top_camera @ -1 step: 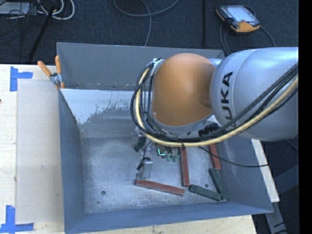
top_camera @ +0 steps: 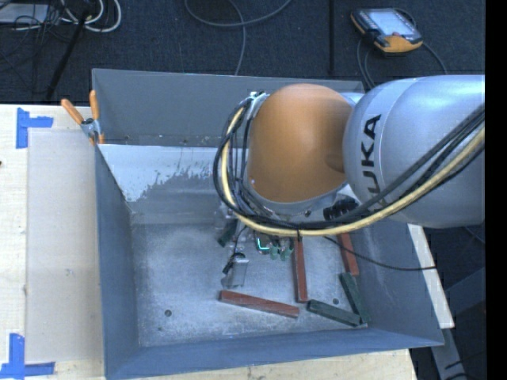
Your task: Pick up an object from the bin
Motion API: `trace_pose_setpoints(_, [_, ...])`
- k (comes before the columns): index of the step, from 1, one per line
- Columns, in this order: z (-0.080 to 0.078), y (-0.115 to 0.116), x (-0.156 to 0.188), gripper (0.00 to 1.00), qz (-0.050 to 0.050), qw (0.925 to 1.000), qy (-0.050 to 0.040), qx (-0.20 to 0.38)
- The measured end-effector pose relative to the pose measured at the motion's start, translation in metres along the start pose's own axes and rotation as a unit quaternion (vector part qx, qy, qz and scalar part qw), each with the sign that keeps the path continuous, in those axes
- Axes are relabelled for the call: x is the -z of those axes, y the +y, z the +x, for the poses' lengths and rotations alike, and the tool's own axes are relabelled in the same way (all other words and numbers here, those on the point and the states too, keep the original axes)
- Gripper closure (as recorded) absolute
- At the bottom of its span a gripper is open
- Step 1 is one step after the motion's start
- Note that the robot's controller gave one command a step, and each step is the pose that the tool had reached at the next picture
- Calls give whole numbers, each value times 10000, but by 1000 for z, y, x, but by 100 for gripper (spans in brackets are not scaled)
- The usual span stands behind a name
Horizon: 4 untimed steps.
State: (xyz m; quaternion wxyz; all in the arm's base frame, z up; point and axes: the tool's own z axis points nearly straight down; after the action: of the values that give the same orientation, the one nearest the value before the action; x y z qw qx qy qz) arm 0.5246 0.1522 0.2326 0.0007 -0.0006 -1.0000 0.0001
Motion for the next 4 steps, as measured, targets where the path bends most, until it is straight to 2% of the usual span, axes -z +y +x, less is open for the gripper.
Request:
trace_pose_setpoints(1, [10, -30, -38, 0, -11, 9995, -31, 306])
trace_pose_setpoints(2, [3, -45, -97, 0, 4, 9986, -23, 537])
trace_pose_setpoints(3, [10, -79, -142, 0, -7, 9994, 0, 343])
trace_pose_setpoints(4, [30, -45, -157, 100, -5, 9990, 4, 441])
